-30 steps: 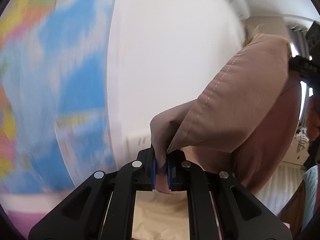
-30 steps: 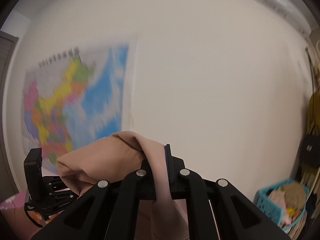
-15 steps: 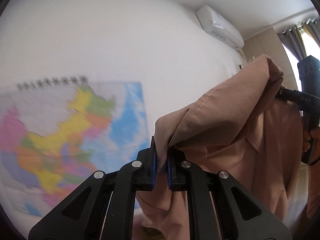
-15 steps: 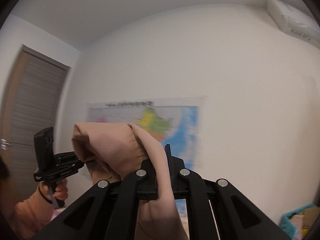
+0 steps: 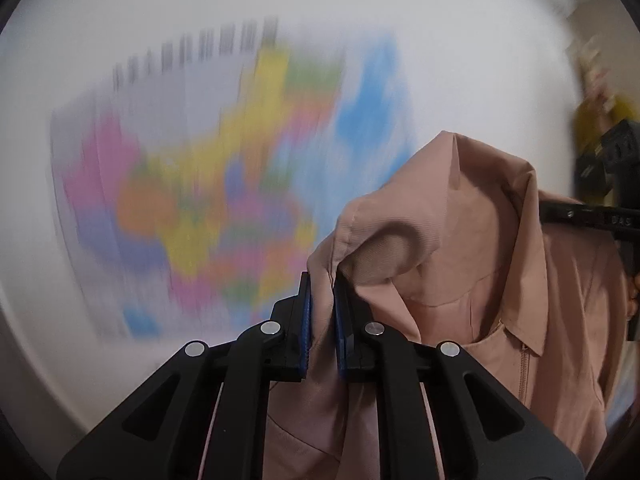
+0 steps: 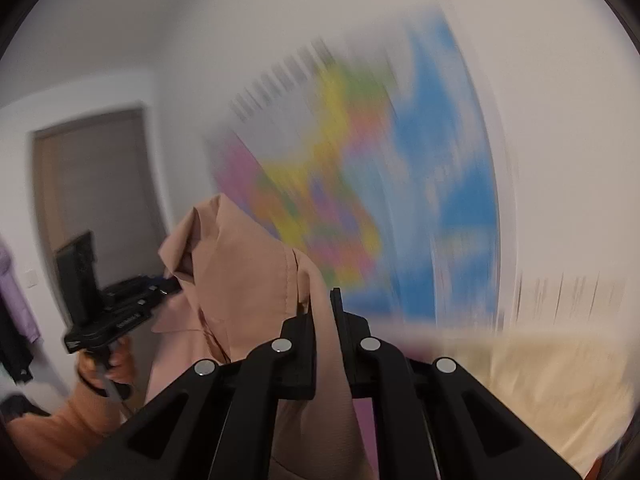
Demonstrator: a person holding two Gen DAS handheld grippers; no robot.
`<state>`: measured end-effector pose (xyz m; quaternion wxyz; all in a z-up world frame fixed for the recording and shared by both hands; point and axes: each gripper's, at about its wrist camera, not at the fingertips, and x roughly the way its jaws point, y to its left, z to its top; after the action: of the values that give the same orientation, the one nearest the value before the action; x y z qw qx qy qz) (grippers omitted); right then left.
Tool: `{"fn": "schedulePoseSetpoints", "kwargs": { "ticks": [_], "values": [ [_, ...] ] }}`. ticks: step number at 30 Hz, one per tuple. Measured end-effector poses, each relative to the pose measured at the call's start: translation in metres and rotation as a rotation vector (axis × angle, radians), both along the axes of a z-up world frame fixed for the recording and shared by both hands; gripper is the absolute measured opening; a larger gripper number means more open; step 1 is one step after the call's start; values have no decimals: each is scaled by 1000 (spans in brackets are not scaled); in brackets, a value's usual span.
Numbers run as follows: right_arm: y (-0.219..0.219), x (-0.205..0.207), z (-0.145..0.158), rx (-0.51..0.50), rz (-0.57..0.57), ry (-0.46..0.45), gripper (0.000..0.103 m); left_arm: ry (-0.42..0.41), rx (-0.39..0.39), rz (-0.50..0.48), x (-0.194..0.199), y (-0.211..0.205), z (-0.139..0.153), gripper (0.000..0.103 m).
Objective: Fold large clothes
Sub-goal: 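Lift the pink jacket with both grippers and lay it flat on the bed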
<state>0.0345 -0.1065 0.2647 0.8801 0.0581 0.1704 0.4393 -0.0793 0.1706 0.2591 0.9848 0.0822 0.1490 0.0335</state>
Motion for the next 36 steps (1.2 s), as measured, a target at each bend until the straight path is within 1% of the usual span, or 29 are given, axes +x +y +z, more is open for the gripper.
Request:
{"fn": "schedulePoseSetpoints", "kwargs": {
  "ticks": [1,2,3,4,5,6,7,8,9,10,11,13,16,18,19,20,24,26,27,28,29,30,31,32,33,34,35,36],
  "values": [
    [14,24,-24,-15,28,75,5,75,-25,39,29,14,-30,10],
    [33,50,-57,-67,27,152,5,137,-50,72,53,26,-60,10],
    [43,67,-82,-105,3,196,5,213,-75,112,75,40,-92,10],
    [58,93,-117,-126,7,280,5,264,-106,132,91,49,-116,9],
    [68,107,-139,-155,5,324,5,312,-129,157,107,58,-142,9],
    [79,124,-168,-200,-24,372,5,368,-136,178,122,66,-168,9],
    [90,139,-191,-249,-41,404,5,401,-139,188,134,71,-183,9],
    [99,151,-207,-268,-45,440,5,433,-143,197,145,75,-198,9],
    [100,161,-220,-263,-52,472,5,476,-147,185,158,80,-215,9],
    [102,173,-228,-264,-55,494,5,498,-152,187,169,85,-222,9],
    [103,185,-237,-257,-54,525,5,510,-161,189,169,87,-230,9],
    [104,194,-239,-250,-61,529,5,529,-175,166,182,92,-234,9],
    [107,202,-229,-257,-71,510,5,526,-179,142,202,99,-228,9],
    [105,206,-221,-244,-83,486,5,527,-191,135,215,104,-228,9],
    [105,212,-218,-230,-87,479,5,525,-201,133,214,97,-226,9],
    [102,218,-217,-222,-93,480,5,527,-215,132,219,99,-225,9],
    [110,242,-211,-226,-116,466,5,553,-231,129,248,102,-229,10],
    [114,254,-220,-242,-131,496,5,582,-243,128,260,102,-238,14],
    [115,260,-227,-256,-132,520,5,599,-233,148,266,101,-245,23],
    [117,263,-234,-281,-137,537,7,614,-218,158,271,101,-252,34],
    [116,263,-239,-302,-154,543,13,637,-200,165,276,100,-261,39],
    [113,263,-243,-296,-163,560,20,649,-192,167,278,100,-266,48],
    [111,262,-243,-269,-147,575,26,647,-181,177,278,101,-270,54],
    [104,257,-239,-224,-120,580,43,639,-185,182,276,103,-270,58],
    [100,253,-235,-220,-120,563,54,622,-216,163,270,108,-268,67],
    [94,242,-226,-237,-133,520,62,612,-234,148,266,111,-265,70],
    [87,232,-218,-257,-147,482,76,599,-244,139,261,113,-262,71],
    [81,224,-213,-264,-148,456,78,574,-254,123,252,117,-255,72]
  ]
}}
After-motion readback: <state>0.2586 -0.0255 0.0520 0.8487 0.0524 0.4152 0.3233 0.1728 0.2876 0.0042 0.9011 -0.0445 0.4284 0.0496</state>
